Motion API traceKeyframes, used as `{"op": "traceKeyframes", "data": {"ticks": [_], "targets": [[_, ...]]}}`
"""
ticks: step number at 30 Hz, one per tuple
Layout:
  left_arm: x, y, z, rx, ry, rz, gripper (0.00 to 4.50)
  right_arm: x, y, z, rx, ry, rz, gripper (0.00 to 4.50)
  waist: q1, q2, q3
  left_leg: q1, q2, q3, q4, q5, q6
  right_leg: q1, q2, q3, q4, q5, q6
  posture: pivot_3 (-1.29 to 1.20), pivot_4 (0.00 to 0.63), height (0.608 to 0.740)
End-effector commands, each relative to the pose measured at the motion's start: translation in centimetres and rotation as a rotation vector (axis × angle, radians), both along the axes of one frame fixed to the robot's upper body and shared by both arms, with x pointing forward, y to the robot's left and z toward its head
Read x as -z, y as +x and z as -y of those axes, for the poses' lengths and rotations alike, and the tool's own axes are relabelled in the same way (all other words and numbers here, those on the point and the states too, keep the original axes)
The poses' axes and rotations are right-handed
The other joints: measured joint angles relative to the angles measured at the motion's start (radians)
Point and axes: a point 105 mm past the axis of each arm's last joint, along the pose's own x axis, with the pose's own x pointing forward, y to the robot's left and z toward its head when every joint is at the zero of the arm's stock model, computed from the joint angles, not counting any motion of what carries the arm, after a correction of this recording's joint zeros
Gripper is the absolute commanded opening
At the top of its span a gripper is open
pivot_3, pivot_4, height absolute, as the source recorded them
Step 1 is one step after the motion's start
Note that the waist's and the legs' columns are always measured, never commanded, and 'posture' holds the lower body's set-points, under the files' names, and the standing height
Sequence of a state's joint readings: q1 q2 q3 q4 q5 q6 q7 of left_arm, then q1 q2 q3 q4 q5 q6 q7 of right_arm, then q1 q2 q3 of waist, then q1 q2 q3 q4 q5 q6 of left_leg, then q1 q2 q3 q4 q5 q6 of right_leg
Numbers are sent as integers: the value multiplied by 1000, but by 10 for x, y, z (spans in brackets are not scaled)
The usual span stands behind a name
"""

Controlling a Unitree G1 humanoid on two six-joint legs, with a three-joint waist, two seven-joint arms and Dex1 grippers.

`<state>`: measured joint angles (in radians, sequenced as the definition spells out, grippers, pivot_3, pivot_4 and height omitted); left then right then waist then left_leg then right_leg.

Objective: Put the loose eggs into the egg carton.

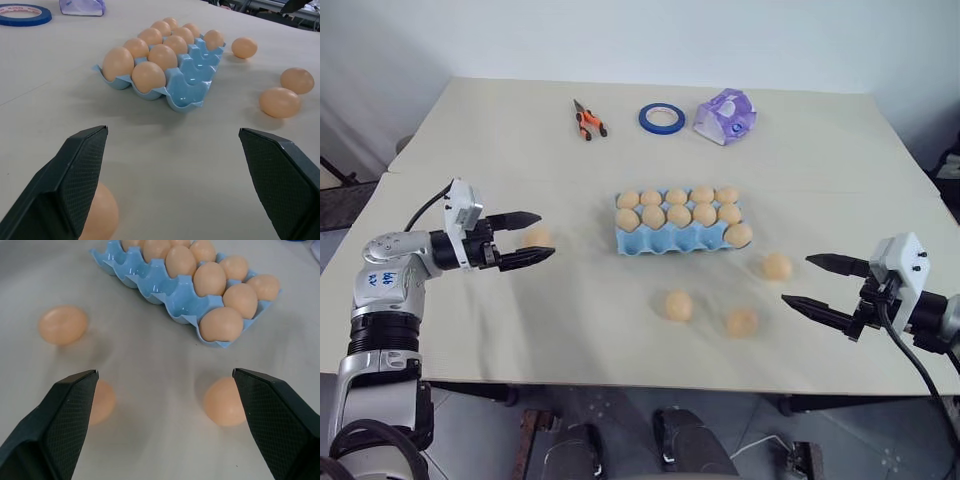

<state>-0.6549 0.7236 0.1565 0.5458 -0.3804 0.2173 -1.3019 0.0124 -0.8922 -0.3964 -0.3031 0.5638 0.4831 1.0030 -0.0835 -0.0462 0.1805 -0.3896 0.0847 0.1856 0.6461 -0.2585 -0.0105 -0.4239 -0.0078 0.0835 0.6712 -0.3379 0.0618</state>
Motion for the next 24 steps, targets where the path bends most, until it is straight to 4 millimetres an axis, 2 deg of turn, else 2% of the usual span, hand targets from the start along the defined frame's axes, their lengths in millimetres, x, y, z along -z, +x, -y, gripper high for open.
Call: {"op": "traceKeyframes", "data": {"ticks": [1, 6, 18, 21, 24], "targets": [[-14, -2, 1, 31, 17, 57, 4471, -11, 2, 1, 1, -14, 49, 4500, 0, 0, 0, 0, 0, 0, 0, 0, 0, 0, 0, 0, 0, 0, 0, 0, 150, 740], [-14, 3, 4, 1, -20, 7, 4471, -14, 2, 2, 23, -12, 67, 4500, 0, 0, 0, -1, 0, -1, 0, 0, 0, 0, 0, -1, -1, 0, 0, 0, 150, 740], [-20, 6, 12, 25, -10, 35, 4471, -20, 3, -3, 102, 26, 87, 4500, -1, 0, 0, -1, 0, -2, 1, 0, 0, 0, 0, -1, 0, 0, 0, 0, 150, 740], [-19, 5, 12, 30, -5, 33, 4471, -22, -5, -7, 134, 49, 93, 4500, 0, 0, 0, -1, 0, -2, 0, 0, 0, 0, 0, -1, 0, 0, 0, 0, 150, 740], [-16, 3, 13, 47, 1, 30, 4471, -13, -23, -8, 159, 40, 41, 4500, 3, 0, 0, -2, 0, -3, 0, 0, 0, 0, 0, -3, -1, 0, 0, 0, 150, 740]]}}
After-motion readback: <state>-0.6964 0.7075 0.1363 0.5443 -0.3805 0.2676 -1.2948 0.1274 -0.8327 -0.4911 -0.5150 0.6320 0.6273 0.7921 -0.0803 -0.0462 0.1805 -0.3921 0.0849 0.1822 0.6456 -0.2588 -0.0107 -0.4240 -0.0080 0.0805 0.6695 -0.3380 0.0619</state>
